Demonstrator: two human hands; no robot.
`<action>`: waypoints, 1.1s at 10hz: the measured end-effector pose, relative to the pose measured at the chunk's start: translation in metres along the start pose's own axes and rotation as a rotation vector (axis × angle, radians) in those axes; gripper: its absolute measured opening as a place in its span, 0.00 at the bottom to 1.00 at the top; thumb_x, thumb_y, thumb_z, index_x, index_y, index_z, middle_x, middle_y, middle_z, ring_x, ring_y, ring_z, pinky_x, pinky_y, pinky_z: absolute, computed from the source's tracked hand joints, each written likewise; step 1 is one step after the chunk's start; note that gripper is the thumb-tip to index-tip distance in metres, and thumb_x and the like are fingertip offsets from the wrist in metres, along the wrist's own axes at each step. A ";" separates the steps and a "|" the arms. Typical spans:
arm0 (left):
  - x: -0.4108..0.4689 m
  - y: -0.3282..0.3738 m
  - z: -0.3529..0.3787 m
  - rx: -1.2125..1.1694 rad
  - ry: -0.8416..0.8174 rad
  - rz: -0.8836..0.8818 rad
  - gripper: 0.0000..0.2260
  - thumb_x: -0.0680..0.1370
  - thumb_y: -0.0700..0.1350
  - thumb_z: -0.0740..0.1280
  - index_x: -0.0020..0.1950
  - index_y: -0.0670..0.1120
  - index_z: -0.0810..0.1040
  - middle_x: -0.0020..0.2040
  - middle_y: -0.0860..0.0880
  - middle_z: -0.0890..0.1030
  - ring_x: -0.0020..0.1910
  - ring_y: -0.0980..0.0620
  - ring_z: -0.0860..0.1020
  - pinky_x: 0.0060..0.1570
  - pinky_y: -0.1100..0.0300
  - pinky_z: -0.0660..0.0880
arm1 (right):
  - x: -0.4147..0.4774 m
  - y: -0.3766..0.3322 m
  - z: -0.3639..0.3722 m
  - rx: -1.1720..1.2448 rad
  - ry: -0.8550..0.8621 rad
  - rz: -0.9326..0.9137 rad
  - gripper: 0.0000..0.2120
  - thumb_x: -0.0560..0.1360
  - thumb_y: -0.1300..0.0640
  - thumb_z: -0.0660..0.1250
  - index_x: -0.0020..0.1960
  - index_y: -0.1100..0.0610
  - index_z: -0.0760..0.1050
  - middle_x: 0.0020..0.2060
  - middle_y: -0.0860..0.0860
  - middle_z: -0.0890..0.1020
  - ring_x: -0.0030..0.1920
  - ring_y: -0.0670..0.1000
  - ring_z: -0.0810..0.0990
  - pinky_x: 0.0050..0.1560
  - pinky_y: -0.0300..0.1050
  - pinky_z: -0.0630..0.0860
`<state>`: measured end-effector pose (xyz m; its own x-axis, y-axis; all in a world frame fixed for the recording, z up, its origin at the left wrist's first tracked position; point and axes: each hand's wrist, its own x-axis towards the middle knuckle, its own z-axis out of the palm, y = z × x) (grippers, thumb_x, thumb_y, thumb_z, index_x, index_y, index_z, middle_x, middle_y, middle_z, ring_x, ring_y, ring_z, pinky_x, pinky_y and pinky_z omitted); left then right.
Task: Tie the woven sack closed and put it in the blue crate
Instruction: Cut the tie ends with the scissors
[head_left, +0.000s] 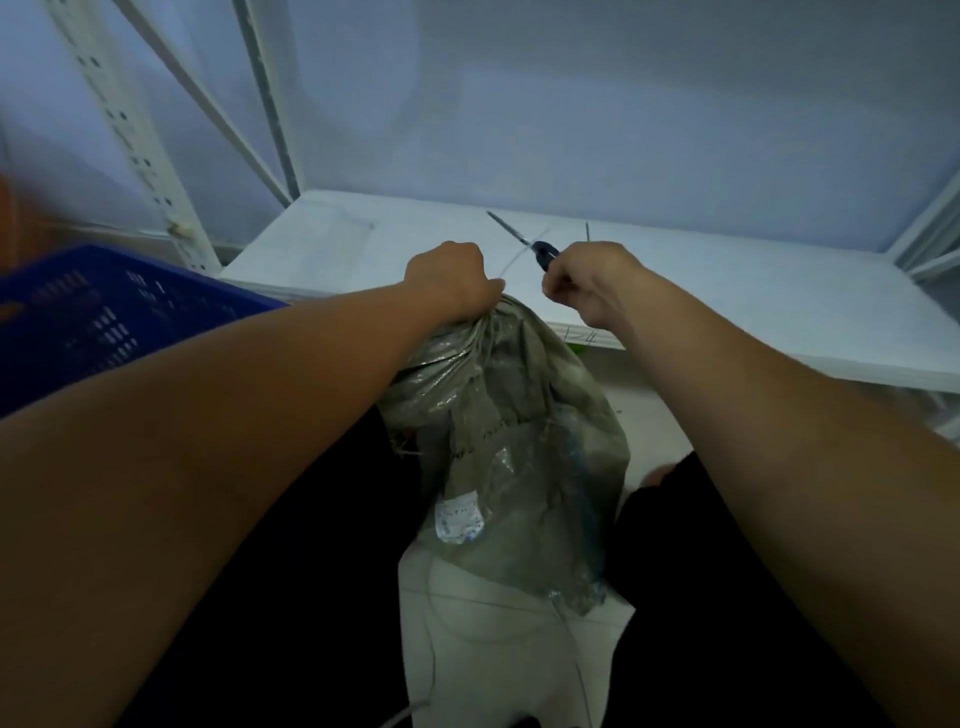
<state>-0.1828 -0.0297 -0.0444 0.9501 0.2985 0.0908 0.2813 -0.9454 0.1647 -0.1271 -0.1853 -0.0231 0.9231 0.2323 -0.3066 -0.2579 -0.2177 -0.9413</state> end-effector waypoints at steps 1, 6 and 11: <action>-0.003 0.003 -0.004 -0.037 -0.021 0.005 0.17 0.79 0.60 0.62 0.51 0.46 0.73 0.49 0.48 0.76 0.47 0.46 0.75 0.44 0.55 0.70 | -0.003 0.001 -0.003 0.002 0.075 -0.009 0.13 0.74 0.73 0.63 0.55 0.60 0.69 0.35 0.53 0.71 0.30 0.48 0.71 0.24 0.36 0.72; 0.009 0.001 -0.005 -0.439 -0.077 -0.071 0.22 0.74 0.59 0.69 0.30 0.46 0.67 0.30 0.49 0.70 0.30 0.50 0.69 0.30 0.58 0.62 | -0.009 0.020 0.010 0.191 -0.164 0.137 0.08 0.80 0.58 0.67 0.51 0.62 0.80 0.39 0.57 0.80 0.30 0.49 0.77 0.25 0.38 0.77; 0.003 -0.004 -0.015 -0.969 -0.612 -0.164 0.06 0.74 0.32 0.69 0.50 0.37 0.79 0.46 0.36 0.82 0.47 0.39 0.82 0.53 0.47 0.80 | -0.005 0.039 0.013 0.217 -0.202 0.199 0.16 0.78 0.64 0.70 0.64 0.67 0.77 0.59 0.59 0.77 0.44 0.52 0.78 0.41 0.45 0.83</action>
<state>-0.1831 -0.0230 -0.0303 0.8928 0.0447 -0.4482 0.4372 -0.3249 0.8386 -0.1454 -0.1828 -0.0604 0.7792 0.3933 -0.4880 -0.5012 -0.0765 -0.8619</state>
